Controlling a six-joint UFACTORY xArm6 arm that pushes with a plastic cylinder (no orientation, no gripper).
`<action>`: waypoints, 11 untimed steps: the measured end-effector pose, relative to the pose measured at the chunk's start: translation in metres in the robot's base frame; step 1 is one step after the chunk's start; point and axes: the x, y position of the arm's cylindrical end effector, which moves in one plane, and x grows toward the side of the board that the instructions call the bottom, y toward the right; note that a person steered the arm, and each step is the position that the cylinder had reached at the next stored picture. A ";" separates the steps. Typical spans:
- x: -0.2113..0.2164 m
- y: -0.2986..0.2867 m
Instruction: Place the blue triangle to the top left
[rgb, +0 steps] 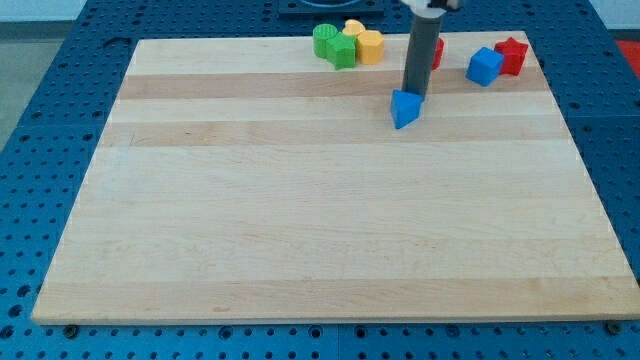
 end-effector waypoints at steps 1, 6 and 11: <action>0.001 0.019; 0.031 -0.081; 0.009 -0.132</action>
